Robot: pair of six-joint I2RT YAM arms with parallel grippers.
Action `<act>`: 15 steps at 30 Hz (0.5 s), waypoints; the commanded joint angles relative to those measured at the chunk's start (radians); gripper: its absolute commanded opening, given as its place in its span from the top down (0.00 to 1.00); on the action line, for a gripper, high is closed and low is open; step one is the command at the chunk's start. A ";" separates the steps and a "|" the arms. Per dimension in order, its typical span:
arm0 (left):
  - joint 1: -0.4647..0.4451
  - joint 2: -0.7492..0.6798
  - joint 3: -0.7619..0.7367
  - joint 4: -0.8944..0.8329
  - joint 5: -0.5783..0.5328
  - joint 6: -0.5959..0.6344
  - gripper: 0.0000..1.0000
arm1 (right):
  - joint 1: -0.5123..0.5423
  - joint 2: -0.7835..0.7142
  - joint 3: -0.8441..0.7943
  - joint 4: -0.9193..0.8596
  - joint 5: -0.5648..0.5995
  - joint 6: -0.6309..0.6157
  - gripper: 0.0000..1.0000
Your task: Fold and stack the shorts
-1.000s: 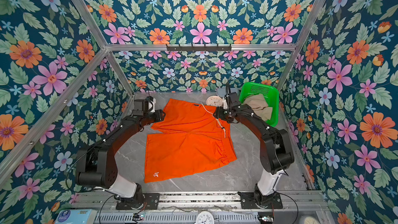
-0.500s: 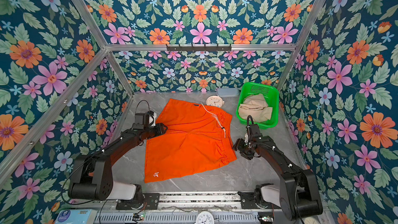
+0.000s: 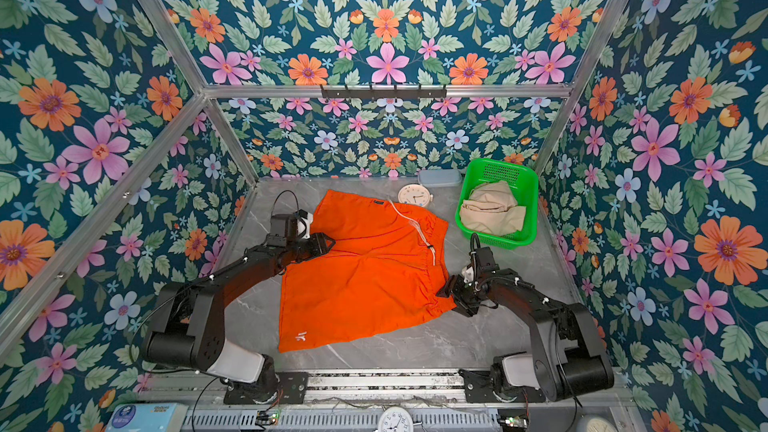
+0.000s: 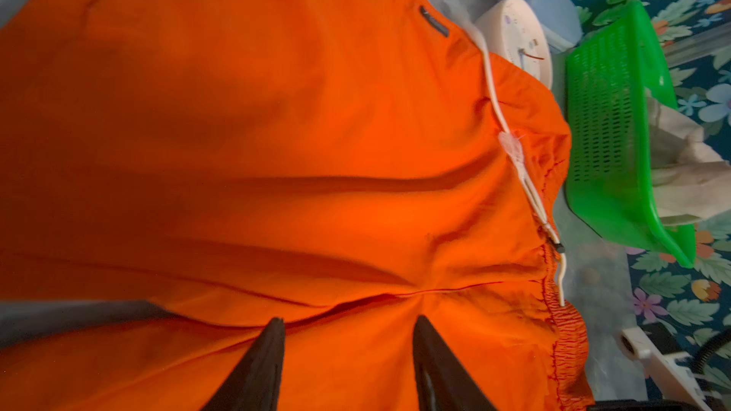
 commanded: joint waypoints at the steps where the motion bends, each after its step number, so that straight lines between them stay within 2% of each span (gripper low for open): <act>1: -0.039 0.025 0.042 0.039 0.020 0.017 0.46 | 0.002 0.038 -0.014 0.069 0.006 0.017 0.37; 4: -0.083 0.069 0.085 0.060 0.022 0.018 0.46 | 0.003 0.049 -0.031 0.104 0.008 0.028 0.55; 8: -0.152 0.168 0.182 0.081 0.035 0.022 0.46 | 0.025 0.010 -0.048 0.108 0.044 0.052 0.70; 15: -0.282 0.396 0.433 0.104 0.044 0.021 0.46 | 0.089 -0.052 -0.094 0.139 0.104 0.132 0.85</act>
